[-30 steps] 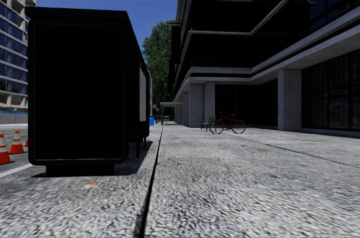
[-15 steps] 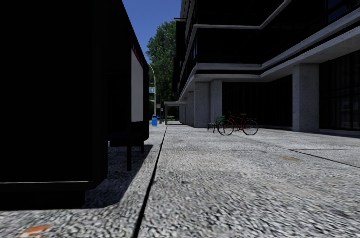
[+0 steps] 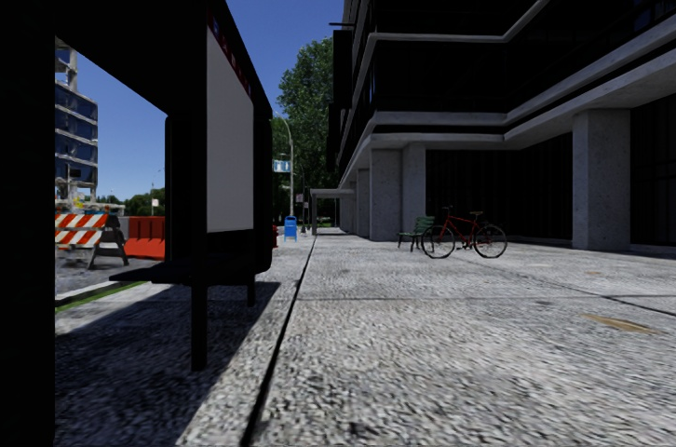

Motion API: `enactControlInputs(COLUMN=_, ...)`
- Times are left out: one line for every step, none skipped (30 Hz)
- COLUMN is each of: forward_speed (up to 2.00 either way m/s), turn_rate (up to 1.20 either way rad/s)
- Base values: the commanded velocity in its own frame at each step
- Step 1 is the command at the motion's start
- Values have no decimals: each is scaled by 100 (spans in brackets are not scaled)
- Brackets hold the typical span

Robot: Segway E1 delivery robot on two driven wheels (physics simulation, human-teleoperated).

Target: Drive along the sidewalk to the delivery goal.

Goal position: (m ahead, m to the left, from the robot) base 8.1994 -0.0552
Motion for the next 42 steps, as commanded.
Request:
enactControlInputs(forward_speed=200, turn_rate=0)
enactControlInputs(forward_speed=200, turn_rate=0)
enactControlInputs(forward_speed=200, turn_rate=0)
enactControlInputs(forward_speed=200, turn_rate=0)
enactControlInputs(forward_speed=200, turn_rate=0)
enactControlInputs(forward_speed=200, turn_rate=0)
enactControlInputs(forward_speed=200, turn_rate=0)
enactControlInputs(forward_speed=200, turn_rate=0)
enactControlInputs(forward_speed=200, turn_rate=0)
enactControlInputs(forward_speed=200, turn_rate=0)
enactControlInputs(forward_speed=200, turn_rate=0)
enactControlInputs(forward_speed=200, turn_rate=0)
enactControlInputs(forward_speed=200, turn_rate=0)
enactControlInputs(forward_speed=200, turn_rate=0)
enactControlInputs(forward_speed=200, turn_rate=0)
enactControlInputs(forward_speed=200, turn_rate=0)
enactControlInputs(forward_speed=200, turn_rate=0)
enactControlInputs(forward_speed=200, turn_rate=0)
enactControlInputs(forward_speed=200, turn_rate=0)
enactControlInputs(forward_speed=200, turn_rate=0)
enactControlInputs(forward_speed=200, turn_rate=0)
enactControlInputs(forward_speed=200, turn_rate=0)
enactControlInputs(forward_speed=200, turn_rate=0)
enactControlInputs(forward_speed=200, turn_rate=0)
enactControlInputs(forward_speed=200, turn_rate=0)
enactControlInputs(forward_speed=200, turn_rate=0)
enactControlInputs(forward_speed=200, turn_rate=0)
enactControlInputs(forward_speed=200, turn_rate=0)
enactControlInputs(forward_speed=200, turn_rate=0)
enactControlInputs(forward_speed=200, turn_rate=0)
enactControlInputs(forward_speed=200, turn_rate=0)
enactControlInputs(forward_speed=200, turn_rate=0)
enactControlInputs(forward_speed=200, turn_rate=0)
enactControlInputs(forward_speed=200, turn_rate=0)
enactControlInputs(forward_speed=200, turn_rate=0)
enactControlInputs(forward_speed=200, turn_rate=0)
enactControlInputs(forward_speed=200, turn_rate=0)
enactControlInputs(forward_speed=200, turn_rate=0)
enactControlInputs(forward_speed=200, turn_rate=0)
enactControlInputs(forward_speed=200, turn_rate=0)
enactControlInputs(forward_speed=200, turn_rate=0)
enactControlInputs(forward_speed=200, turn_rate=0)
